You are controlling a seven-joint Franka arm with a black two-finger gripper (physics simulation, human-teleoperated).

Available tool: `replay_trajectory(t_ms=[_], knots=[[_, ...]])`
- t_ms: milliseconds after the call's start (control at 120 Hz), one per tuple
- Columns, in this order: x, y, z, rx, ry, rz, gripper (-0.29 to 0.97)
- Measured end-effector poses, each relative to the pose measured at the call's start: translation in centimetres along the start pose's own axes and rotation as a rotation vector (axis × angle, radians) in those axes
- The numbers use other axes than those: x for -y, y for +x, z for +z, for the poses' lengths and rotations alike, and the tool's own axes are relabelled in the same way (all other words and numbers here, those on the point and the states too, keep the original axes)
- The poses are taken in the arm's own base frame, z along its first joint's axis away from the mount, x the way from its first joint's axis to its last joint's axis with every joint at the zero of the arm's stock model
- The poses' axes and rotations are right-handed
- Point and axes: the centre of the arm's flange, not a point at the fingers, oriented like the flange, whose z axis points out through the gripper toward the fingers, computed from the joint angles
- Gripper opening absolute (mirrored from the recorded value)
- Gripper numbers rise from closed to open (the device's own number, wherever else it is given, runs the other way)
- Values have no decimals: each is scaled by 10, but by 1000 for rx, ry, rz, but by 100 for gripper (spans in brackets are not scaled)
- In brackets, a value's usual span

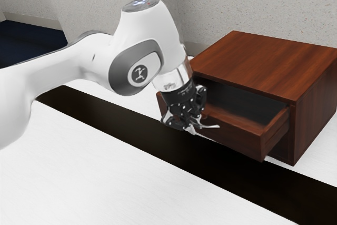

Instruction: Pull the drawer handle with one arm to open the drawer

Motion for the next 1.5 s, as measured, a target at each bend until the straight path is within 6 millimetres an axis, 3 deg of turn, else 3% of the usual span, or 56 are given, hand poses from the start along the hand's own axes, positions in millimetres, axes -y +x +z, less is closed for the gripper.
replay_trajectory(t_ms=[983, 1500], knots=[[57, -3, -15, 7, 10, -1, 1], [55, 4, -23, 1, -16, -7, 9]])
